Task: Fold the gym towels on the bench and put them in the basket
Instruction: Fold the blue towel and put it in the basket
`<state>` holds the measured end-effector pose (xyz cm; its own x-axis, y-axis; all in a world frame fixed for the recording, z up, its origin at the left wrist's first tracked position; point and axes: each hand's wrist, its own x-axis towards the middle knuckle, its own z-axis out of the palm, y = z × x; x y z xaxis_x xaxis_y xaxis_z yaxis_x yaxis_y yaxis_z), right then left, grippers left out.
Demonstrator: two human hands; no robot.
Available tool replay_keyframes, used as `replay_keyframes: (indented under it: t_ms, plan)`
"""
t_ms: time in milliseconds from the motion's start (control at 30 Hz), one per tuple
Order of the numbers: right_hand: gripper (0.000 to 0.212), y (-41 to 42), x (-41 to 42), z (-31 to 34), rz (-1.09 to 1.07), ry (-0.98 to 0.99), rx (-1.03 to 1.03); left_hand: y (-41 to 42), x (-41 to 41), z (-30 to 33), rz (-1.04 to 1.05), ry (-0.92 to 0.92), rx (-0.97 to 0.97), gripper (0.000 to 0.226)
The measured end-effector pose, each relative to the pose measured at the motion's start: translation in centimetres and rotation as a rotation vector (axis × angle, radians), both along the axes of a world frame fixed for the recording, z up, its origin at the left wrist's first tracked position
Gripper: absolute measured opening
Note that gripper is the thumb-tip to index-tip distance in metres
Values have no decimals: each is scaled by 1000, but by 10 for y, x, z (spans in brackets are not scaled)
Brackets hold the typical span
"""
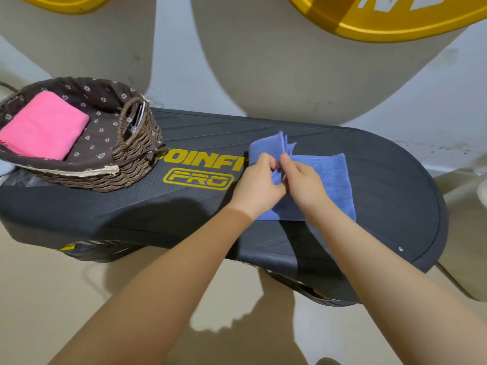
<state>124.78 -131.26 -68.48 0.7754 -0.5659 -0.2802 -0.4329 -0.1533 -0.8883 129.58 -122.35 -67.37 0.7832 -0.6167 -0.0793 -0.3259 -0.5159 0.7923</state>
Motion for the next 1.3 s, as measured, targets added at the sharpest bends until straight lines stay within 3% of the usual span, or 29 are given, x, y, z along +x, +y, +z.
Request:
replay_keyframes:
  t_ms: [100, 200, 267, 367, 400, 467, 533, 700, 867, 933, 1067, 1300]
  plan:
    - [34, -14, -5, -4, -55, 43, 44, -12, -13, -4, -89, 122, 6, 34]
    - [27, -35, -9, -12, 19, 179, -123, -10, -13, -3, -116, 284, -40, 61]
    - [12, -46, -11, -15, 84, 219, -245, -8, -6, -5, -164, 78, 56, 54]
    - [17, -45, -12, -18, 124, 209, -317, -12, 1, -12, -228, -263, 243, 44]
    - [14, -42, -13, -19, 141, 211, -350, -14, 1, -15, -256, -285, 270, 48]
    - [33, -40, -14, -21, 165, 251, -406, -19, -1, -20, -307, -284, 302, 55]
    - [39, -43, -13, -22, 194, 279, -394, -21, -2, -25, -338, -291, 336, 55]
    - [35, -43, -10, -21, 282, 278, -303, -21, -1, -40, -328, -388, 394, 64]
    - [30, -46, -15, -16, 319, 389, -403, -13, 2, -56, -438, -595, 522, 78]
    - [22, -48, -22, -13, 243, 427, -473, -12, 3, -57, -456, -604, 533, 84]
    - [52, -61, -50, -18, -21, 516, -711, -14, 2, -54, -449, -519, 562, 74]
    - [35, -79, -58, -15, -133, 411, -291, -25, 0, -53, -402, -496, 606, 90]
